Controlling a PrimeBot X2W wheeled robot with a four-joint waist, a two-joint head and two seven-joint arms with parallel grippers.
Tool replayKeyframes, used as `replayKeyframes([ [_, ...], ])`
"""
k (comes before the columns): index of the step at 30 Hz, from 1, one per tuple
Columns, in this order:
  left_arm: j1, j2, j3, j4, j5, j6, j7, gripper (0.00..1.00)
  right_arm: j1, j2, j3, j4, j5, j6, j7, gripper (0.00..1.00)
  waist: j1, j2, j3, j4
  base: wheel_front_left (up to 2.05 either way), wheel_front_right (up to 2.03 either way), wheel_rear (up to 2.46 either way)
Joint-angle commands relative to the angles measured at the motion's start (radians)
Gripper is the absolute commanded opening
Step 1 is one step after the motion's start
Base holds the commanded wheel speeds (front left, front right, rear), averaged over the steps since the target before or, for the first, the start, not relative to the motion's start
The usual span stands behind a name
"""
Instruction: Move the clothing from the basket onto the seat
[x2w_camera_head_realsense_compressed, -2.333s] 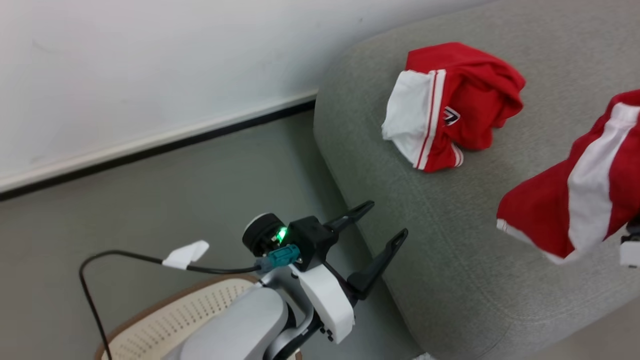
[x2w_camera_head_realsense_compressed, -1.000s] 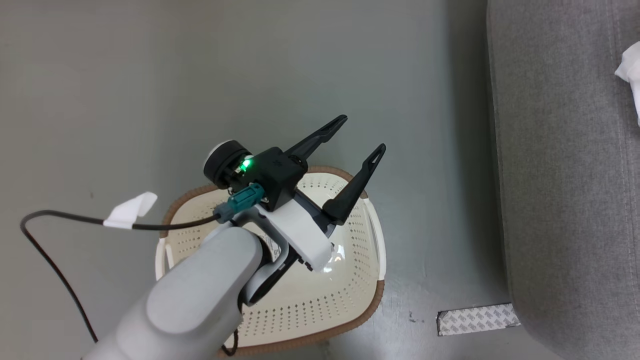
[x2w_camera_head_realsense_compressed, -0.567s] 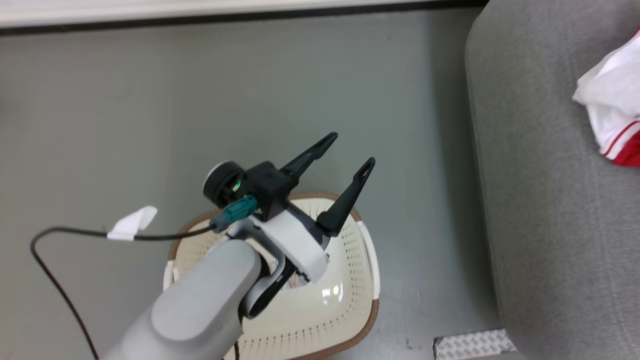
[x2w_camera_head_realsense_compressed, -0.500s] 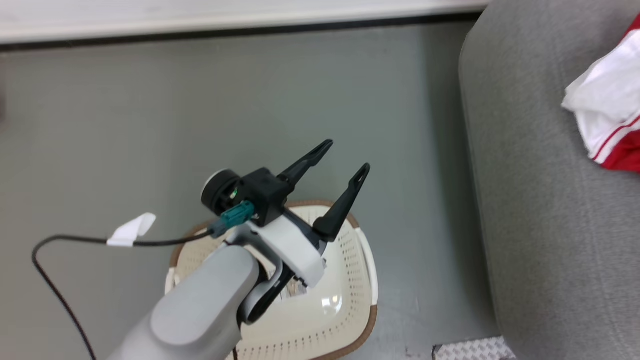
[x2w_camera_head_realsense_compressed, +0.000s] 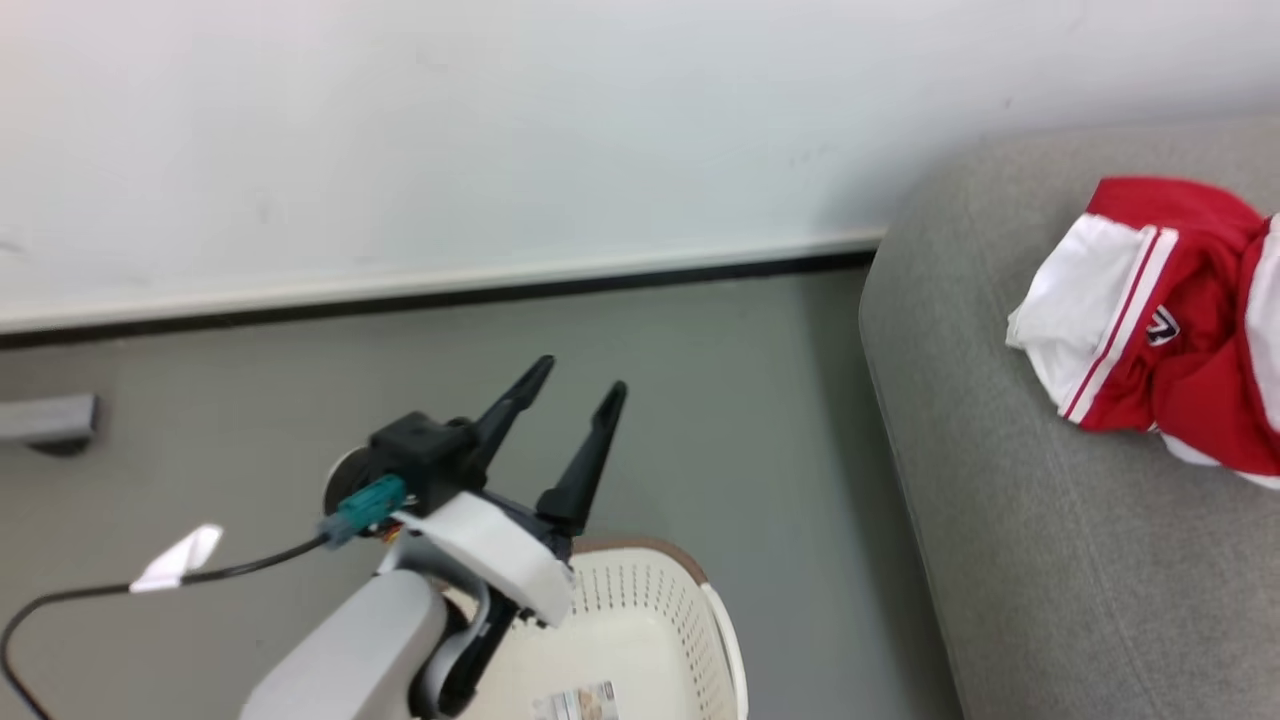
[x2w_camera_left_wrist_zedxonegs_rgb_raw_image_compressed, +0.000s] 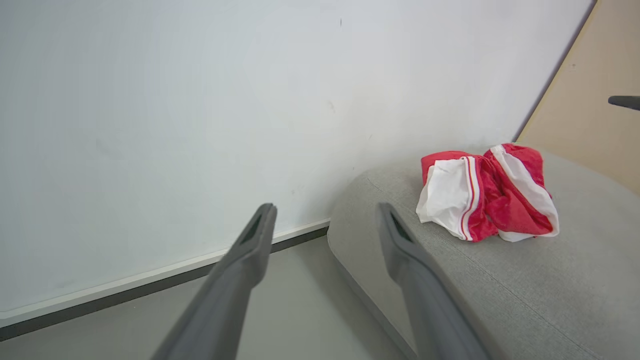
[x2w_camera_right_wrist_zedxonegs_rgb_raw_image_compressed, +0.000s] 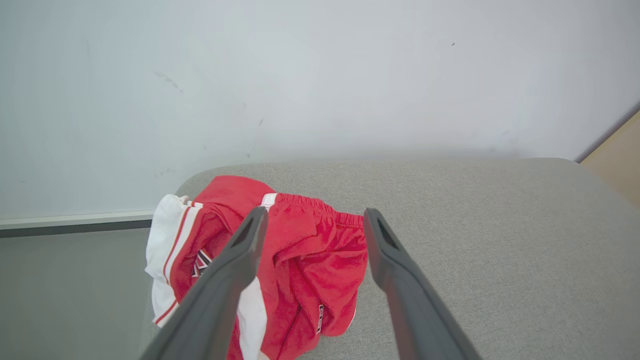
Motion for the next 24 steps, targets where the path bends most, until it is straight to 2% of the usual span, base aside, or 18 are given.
replayKeyframes([
  [1, 0.024, 0.015, 0.014, -0.011, -0.015, 0.010, -0.005, 1.00, 0.029, 0.026, -0.003, -0.029, 0.015, -0.002, -0.011, 1.00, 0.0004, 0.0000, -0.068, 0.020, 0.00, 0.00, 0.00],
  [6, 0.086, 0.049, 0.078, -0.054, -0.035, 0.046, -0.012, 1.00, 0.096, 0.077, -0.023, -0.173, 0.038, -0.002, -0.083, 1.00, 0.0004, 0.0000, -0.127, 0.063, 0.00, 0.00, 0.00],
  [14, 0.229, 0.103, 0.222, -0.122, -0.068, 0.130, -0.014, 1.00, 0.203, 0.187, -0.001, -0.298, -0.047, -0.002, -0.206, 1.00, 0.0004, 0.0000, -0.180, 0.111, 0.00, 0.00, 0.00],
  [20, 0.360, 0.093, 0.364, -0.194, -0.038, 0.182, -0.013, 1.00, 0.314, 0.315, 0.025, -0.323, -0.107, -0.002, -0.315, 1.00, 0.0004, 0.0000, -0.200, 0.141, 0.00, 0.00, 0.00],
  [24, 0.448, 0.069, 0.449, -0.231, 0.003, 0.190, -0.013, 1.00, 0.374, 0.372, 0.053, -0.316, -0.126, -0.002, -0.388, 1.00, 0.0004, 0.0000, -0.209, 0.146, 0.00, 0.00, 0.00],
])
